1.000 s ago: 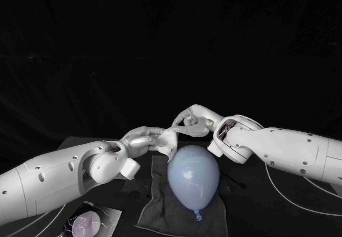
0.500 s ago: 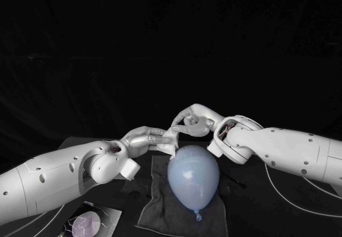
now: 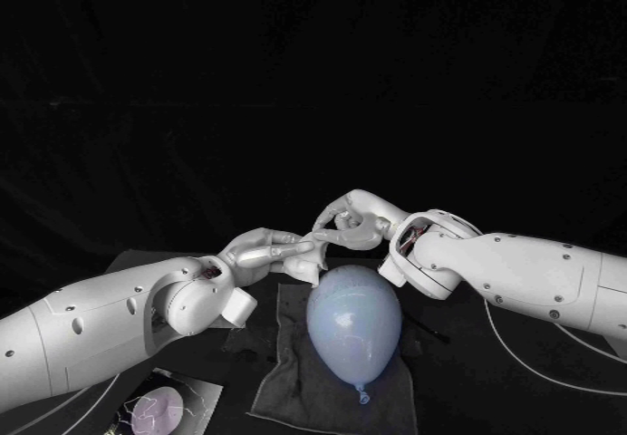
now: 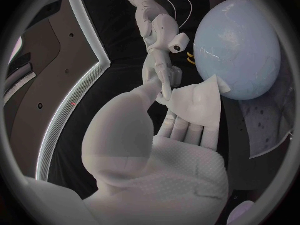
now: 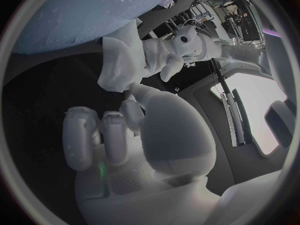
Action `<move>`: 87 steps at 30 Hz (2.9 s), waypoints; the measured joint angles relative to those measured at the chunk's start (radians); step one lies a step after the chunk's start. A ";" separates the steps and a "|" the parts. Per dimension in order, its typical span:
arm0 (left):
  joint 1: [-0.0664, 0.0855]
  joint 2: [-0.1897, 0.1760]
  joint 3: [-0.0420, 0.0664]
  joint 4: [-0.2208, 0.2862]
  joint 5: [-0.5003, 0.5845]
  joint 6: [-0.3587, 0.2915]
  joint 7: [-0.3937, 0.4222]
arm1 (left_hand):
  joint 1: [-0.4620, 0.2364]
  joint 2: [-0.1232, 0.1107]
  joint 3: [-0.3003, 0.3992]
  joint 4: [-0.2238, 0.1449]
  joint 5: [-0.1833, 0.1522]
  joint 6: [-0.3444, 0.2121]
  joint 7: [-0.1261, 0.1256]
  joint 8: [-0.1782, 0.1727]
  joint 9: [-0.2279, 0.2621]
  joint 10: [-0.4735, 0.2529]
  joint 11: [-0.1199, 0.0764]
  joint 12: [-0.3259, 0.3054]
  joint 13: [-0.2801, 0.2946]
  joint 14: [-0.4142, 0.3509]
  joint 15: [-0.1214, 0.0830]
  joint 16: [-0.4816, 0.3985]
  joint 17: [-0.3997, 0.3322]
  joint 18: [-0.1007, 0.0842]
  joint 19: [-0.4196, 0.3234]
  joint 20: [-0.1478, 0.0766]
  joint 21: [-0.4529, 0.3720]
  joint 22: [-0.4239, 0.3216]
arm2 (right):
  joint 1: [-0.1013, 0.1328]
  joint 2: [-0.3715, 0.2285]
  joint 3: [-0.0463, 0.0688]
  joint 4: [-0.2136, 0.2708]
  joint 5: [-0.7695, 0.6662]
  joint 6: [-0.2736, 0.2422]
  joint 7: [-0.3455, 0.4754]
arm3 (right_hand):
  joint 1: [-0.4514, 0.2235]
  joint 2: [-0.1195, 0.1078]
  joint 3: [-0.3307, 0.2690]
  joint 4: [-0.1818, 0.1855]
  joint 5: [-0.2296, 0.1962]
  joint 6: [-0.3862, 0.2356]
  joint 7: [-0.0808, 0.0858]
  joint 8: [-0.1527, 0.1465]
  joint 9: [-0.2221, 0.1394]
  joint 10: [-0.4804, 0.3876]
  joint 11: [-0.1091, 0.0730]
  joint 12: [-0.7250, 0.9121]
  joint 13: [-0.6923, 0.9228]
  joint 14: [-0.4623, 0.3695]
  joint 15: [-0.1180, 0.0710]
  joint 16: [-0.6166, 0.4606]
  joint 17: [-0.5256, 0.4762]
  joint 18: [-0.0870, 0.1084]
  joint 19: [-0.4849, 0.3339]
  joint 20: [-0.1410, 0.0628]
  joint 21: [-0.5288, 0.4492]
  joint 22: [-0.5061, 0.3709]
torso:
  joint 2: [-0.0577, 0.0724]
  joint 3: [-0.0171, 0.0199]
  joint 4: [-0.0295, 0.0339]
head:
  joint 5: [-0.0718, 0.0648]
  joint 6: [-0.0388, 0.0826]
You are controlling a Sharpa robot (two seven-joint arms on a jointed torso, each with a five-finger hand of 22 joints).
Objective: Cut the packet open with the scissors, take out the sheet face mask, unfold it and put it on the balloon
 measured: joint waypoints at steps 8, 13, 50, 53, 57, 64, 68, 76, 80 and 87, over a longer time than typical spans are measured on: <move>0.000 0.003 0.000 -0.003 0.020 -0.030 0.003 | -0.023 0.050 -0.022 0.144 0.000 0.068 -0.003 0.017 0.010 0.074 -0.020 0.012 0.004 0.078 -0.020 -0.004 -0.005 0.000 0.075 -0.011 -0.024 -0.030 | 0.000 0.003 0.001 0.006 -0.009 -0.011 -0.001 | 0.000 0.000 0.002 0.000 0.004 -0.004 0.001 0.011 0.000 0.000 0.000 0.000 0.000 0.000 0.000 0.001 0.000 0.000 0.000 -0.003 0.001 -0.001 | -0.001 0.0001 0.0003 | 0.002 -0.004; 0.000 0.007 0.000 -0.004 0.032 -0.048 0.003 | -0.007 0.073 -0.018 0.209 0.000 0.092 -0.009 0.017 0.011 0.098 -0.027 0.012 0.003 0.114 -0.029 -0.024 -0.010 0.000 0.111 -0.018 -0.041 -0.048 | 0.000 0.006 0.001 0.007 -0.012 -0.016 -0.002 | 0.000 0.000 0.002 0.000 0.004 -0.005 0.002 0.011 0.000 0.001 -0.002 0.000 0.000 0.000 0.000 0.001 0.000 0.000 0.000 -0.003 0.004 -0.001 | -0.001 0.0007 0.0000 | 0.003 -0.006; 0.001 0.015 0.000 -0.008 0.105 -0.111 0.001 | 0.109 0.105 0.226 0.132 -0.004 0.150 -0.046 0.049 0.058 0.205 -0.063 -0.024 0.001 0.235 -0.057 -0.137 -0.002 -0.002 0.226 -0.055 -0.108 -0.091 | 0.001 0.018 0.000 -0.006 -0.019 -0.052 -0.014 | -0.092 -0.090 -0.040 0.056 0.004 -0.232 0.089 -0.052 0.009 -0.332 0.062 -0.497 -0.440 -0.028 0.068 -0.219 -0.001 0.024 -0.081 0.045 -0.235 -0.001 | -0.001 0.0007 0.0003 | 0.007 -0.009; 0.001 0.014 0.000 -0.006 0.109 -0.116 0.001 | 0.108 0.104 0.242 0.122 -0.004 0.150 -0.046 0.051 0.062 0.205 -0.063 -0.024 0.001 0.237 -0.059 -0.140 -0.001 -0.003 0.226 -0.056 -0.108 -0.091 | 0.001 0.012 0.000 -0.003 -0.013 -0.062 -0.010 | -0.086 -0.104 -0.061 0.068 0.004 -0.253 0.103 -0.078 -0.005 -0.341 0.071 -0.512 -0.459 -0.047 0.079 -0.242 -0.017 0.024 -0.090 0.054 -0.254 -0.001 | -0.001 0.0007 0.0001 | 0.008 -0.009; 0.001 0.013 0.000 -0.004 0.117 -0.123 0.002 | 0.093 0.105 0.263 0.118 -0.004 0.150 -0.046 0.055 0.068 0.209 -0.059 -0.029 0.001 0.243 -0.057 -0.148 0.002 0.001 0.233 -0.056 -0.112 -0.091 | 0.001 -0.003 0.000 0.008 -0.004 -0.091 0.004 | -0.067 -0.096 -0.059 0.066 0.004 -0.255 0.105 -0.081 -0.009 -0.341 0.071 -0.512 -0.465 -0.046 0.078 -0.234 -0.015 0.024 -0.086 0.061 -0.236 0.000 | -0.001 0.0008 0.0001 | 0.011 -0.009; 0.001 0.006 0.000 0.002 0.135 -0.136 0.002 | 0.067 0.111 0.283 0.111 -0.005 0.150 -0.046 0.059 0.073 0.218 -0.061 -0.029 0.001 0.252 -0.059 -0.153 0.007 0.004 0.240 -0.057 -0.116 -0.091 | -0.008 -0.053 0.000 0.071 -0.017 -0.184 0.044 | 0.003 -0.066 -0.022 0.024 0.004 -0.130 0.078 -0.056 -0.013 -0.186 0.044 -0.307 -0.318 0.002 0.058 -0.086 -0.001 0.004 -0.005 0.052 -0.026 0.000 | -0.001 0.0013 -0.0012 | 0.021 -0.009; 0.001 -0.001 0.000 0.011 0.154 -0.148 0.002 | 0.054 0.108 0.296 0.099 -0.007 0.152 -0.048 0.063 0.077 0.221 -0.064 -0.029 0.001 0.260 -0.061 -0.153 0.010 0.004 0.246 -0.061 -0.116 -0.091 | -0.033 -0.078 -0.002 0.120 -0.078 -0.249 0.063 | 0.003 -0.066 -0.009 0.010 0.004 -0.088 0.061 -0.051 -0.018 -0.076 0.031 -0.147 -0.162 0.002 0.045 -0.025 0.002 -0.010 -0.001 0.045 0.054 0.000 | -0.001 0.0016 -0.0015 | 0.027 -0.012; 0.001 -0.015 0.000 0.028 0.196 -0.179 0.003 | 0.032 0.107 0.315 0.090 -0.003 0.153 -0.050 0.063 0.081 0.221 -0.064 -0.029 0.000 0.260 -0.061 -0.163 0.012 0.004 0.246 -0.061 -0.119 -0.091 | -0.074 -0.072 -0.004 0.161 -0.251 -0.360 0.073 | 0.006 -0.070 -0.002 -0.002 0.004 -0.069 0.056 -0.051 -0.026 -0.011 0.025 -0.049 -0.061 -0.002 0.041 0.001 0.002 -0.016 0.000 0.036 0.081 0.000 | -0.001 0.0026 -0.0013 | 0.037 -0.014; 0.001 -0.017 0.000 0.036 0.212 -0.193 0.004 | 0.006 0.106 0.330 0.075 -0.003 0.153 -0.049 0.063 0.084 0.221 -0.064 -0.029 0.000 0.260 -0.061 -0.168 0.016 0.004 0.250 -0.061 -0.120 -0.091 | -0.085 -0.046 -0.005 0.153 -0.322 -0.402 0.060 | 0.003 -0.076 -0.002 -0.008 0.004 -0.069 0.056 -0.051 -0.029 -0.011 0.025 -0.049 -0.054 -0.002 0.041 0.001 0.002 -0.016 0.000 0.036 0.081 -0.001 | 0.000 0.0020 -0.0002 | 0.038 -0.014; 0.001 -0.018 0.000 0.047 0.229 -0.209 0.005 | -0.021 0.104 0.349 0.062 -0.003 0.153 -0.049 0.063 0.088 0.221 -0.064 -0.030 0.000 0.264 -0.064 -0.176 0.020 0.003 0.253 -0.061 -0.127 -0.091 | -0.093 -0.003 -0.005 0.111 -0.387 -0.445 0.034 | 0.006 -0.081 0.002 -0.011 0.004 -0.069 0.055 -0.058 -0.034 -0.011 0.025 -0.049 -0.053 -0.002 0.041 0.001 0.002 -0.016 -0.002 0.034 0.081 -0.001 | 0.000 0.0001 0.0006 | 0.039 -0.015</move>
